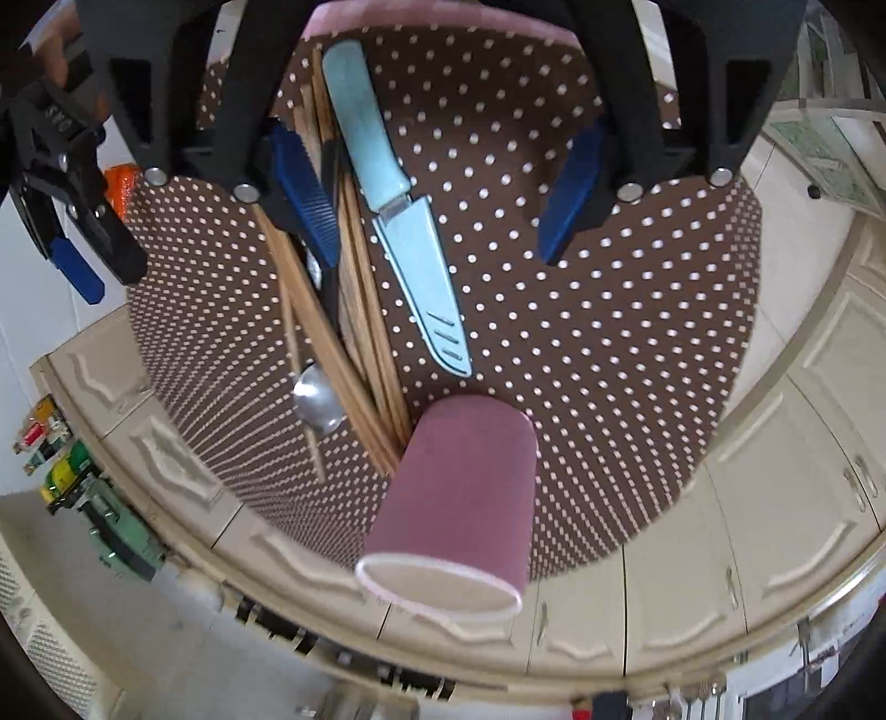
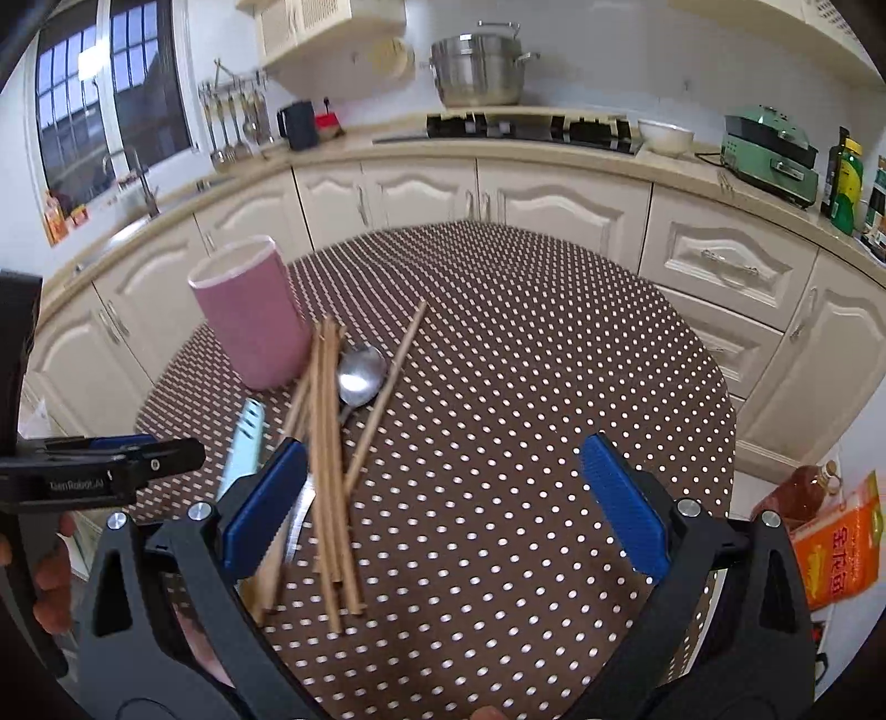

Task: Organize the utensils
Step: 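Grasp the light-blue knife with the left tool while the right tool approaches the chopsticks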

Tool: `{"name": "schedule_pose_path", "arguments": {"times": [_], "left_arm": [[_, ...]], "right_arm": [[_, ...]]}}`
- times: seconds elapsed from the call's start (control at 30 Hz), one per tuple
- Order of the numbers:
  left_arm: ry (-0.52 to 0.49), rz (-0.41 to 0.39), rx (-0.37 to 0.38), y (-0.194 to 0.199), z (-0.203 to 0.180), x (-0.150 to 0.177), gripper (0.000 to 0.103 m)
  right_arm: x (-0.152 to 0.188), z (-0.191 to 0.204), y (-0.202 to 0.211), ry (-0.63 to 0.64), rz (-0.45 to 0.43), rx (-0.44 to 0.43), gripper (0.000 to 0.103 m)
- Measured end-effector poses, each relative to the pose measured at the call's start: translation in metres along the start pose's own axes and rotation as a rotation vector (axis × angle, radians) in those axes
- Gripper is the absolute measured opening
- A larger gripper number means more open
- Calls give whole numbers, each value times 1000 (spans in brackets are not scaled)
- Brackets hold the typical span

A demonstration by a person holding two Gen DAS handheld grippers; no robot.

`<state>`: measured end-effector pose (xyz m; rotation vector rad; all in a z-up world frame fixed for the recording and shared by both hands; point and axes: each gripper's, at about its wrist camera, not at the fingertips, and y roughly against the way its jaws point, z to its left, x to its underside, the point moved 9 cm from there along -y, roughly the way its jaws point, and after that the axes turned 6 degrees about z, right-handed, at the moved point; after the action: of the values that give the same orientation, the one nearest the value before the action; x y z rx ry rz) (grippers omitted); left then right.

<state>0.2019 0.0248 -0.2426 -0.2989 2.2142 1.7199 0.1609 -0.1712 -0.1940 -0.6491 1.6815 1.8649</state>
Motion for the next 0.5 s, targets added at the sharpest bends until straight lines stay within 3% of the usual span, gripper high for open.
{"name": "schedule_pose_path", "arguments": {"times": [0.23, 0.33, 0.43, 0.47, 0.5], "left_arm": [[0, 75, -71, -42, -2, -6, 67], [-36, 70, -121, -47, -6, -8, 66], [-74, 43, -190, -52, -8, -12, 47], [-78, 31, -202, -53, -8, -13, 33], [-75, 26, -201, -52, -7, -14, 32]], "right_arm": [[5, -9, -21, 3, 48, 1, 97], [5, -12, -26, -1, 59, 2, 97], [4, -13, -30, 8, 69, 3, 97], [3, -13, -31, 17, 73, 5, 97], [3, -13, -33, 25, 76, 7, 97]]}}
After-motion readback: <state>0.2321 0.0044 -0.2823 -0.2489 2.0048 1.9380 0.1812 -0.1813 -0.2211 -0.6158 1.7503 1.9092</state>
